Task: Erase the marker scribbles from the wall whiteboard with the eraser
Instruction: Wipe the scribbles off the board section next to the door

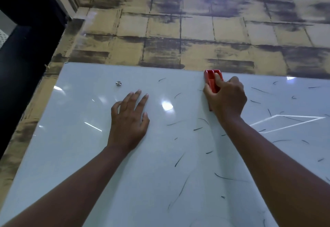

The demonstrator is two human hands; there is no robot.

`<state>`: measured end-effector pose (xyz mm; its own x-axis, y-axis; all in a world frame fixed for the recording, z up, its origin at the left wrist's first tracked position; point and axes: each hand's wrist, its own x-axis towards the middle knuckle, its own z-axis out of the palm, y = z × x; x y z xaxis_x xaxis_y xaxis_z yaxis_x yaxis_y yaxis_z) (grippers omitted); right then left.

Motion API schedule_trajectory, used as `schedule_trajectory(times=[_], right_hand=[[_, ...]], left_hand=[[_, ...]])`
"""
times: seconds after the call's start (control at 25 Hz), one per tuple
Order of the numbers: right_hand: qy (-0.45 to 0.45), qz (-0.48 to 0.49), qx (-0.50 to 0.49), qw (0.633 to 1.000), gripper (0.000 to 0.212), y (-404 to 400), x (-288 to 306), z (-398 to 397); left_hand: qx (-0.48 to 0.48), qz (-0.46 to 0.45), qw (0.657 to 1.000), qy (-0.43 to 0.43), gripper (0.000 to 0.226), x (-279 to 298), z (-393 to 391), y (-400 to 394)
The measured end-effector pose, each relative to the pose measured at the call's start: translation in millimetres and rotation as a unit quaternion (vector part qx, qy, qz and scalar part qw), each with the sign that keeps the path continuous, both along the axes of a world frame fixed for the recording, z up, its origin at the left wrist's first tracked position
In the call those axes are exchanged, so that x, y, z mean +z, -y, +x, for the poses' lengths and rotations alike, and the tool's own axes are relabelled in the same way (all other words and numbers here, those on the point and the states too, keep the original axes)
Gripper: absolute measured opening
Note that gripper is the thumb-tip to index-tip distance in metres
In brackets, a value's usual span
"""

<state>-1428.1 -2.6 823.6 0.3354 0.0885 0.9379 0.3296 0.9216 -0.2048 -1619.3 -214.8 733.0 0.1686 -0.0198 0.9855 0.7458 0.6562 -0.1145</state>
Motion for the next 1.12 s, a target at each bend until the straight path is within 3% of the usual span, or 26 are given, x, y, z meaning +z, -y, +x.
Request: schedule_trajectory(times=[0.16,0.4,0.56,0.64,0.84,1.04,1.12], right_hand=[[-0.001,-0.007,0.039,0.999,0.051,35,6,-24],[0.147,0.178,0.046,0.972,0.055,113,-12,-76],[0.195,0.246,-0.004,0.950,0.058,90,-14,-60],[0.179,0.226,-0.006,0.957,0.056,68,-11,-44],[0.044,0.061,0.011,0.997,0.054,7,-5,-2],[-0.052,-0.017,0.027,0.998,0.052,0,-28,-5],[-0.044,-0.011,0.046,0.998,0.051,18,-38,-16]], left_hand=[[-0.002,-0.001,1.000,0.006,0.063,-2,1,0],[-0.032,-0.004,0.999,0.007,0.060,-1,2,3],[-0.034,-0.001,0.999,0.000,0.063,-1,1,5],[-0.029,-0.001,1.000,-0.002,0.065,-1,0,5],[-0.026,-0.001,1.000,0.002,0.064,-2,0,3],[-0.023,0.014,1.000,-0.007,0.061,-4,0,0],[-0.028,0.015,0.999,-0.009,0.060,-5,1,-1]])
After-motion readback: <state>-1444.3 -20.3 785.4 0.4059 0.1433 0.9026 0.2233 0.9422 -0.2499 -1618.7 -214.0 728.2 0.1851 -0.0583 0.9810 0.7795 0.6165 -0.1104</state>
